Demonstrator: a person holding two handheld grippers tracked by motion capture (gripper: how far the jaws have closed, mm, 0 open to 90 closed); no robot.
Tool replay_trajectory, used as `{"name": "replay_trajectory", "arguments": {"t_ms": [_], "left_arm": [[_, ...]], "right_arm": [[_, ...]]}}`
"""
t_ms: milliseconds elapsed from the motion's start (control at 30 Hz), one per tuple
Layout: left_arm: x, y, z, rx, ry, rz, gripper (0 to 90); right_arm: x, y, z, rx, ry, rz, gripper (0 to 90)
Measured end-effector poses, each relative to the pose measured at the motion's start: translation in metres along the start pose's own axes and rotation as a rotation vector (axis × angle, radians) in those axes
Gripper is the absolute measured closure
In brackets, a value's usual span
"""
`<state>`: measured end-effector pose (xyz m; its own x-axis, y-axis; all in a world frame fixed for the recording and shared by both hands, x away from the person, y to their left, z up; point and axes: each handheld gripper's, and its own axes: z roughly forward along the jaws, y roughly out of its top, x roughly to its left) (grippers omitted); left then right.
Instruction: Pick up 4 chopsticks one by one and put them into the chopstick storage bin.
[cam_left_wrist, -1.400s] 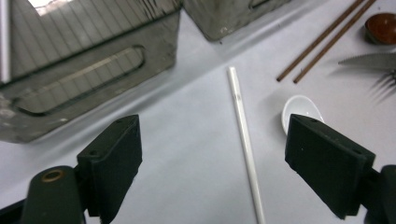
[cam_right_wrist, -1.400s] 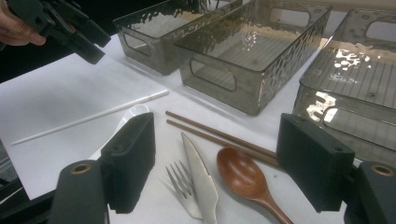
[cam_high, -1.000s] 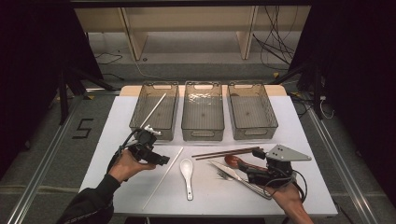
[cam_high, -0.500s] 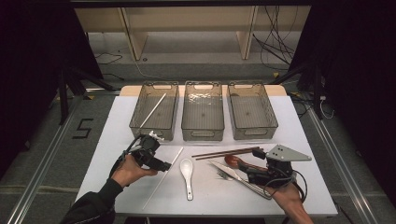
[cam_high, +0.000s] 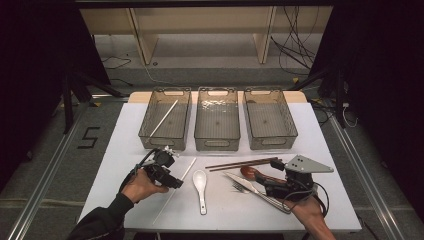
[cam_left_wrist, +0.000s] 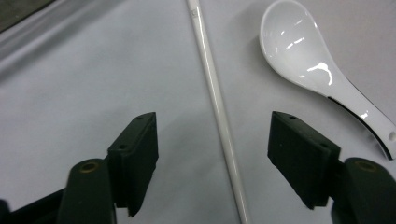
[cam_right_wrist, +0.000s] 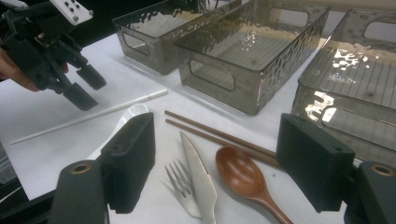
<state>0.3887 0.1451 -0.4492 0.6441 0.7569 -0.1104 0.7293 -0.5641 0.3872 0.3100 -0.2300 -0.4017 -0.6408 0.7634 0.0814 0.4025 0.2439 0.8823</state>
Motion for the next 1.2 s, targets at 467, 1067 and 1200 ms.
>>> {"name": "replay_trajectory", "arguments": {"t_ms": [467, 1067, 1200], "left_arm": [[-0.003, 0.001, 0.012, 0.061, -0.009, 0.031, 55.6], [-0.006, 0.002, 0.018, 0.100, -0.007, 0.061, 67.9], [-0.006, 0.003, 0.019, 0.109, 0.005, 0.068, 71.2]], "right_arm": [[0.000, 0.000, 0.000, -0.002, -0.001, -0.001, 29.2], [0.000, 0.000, 0.000, -0.003, -0.001, -0.002, 29.2], [0.000, 0.000, 0.000, 0.000, 0.000, -0.003, 29.2]]}}
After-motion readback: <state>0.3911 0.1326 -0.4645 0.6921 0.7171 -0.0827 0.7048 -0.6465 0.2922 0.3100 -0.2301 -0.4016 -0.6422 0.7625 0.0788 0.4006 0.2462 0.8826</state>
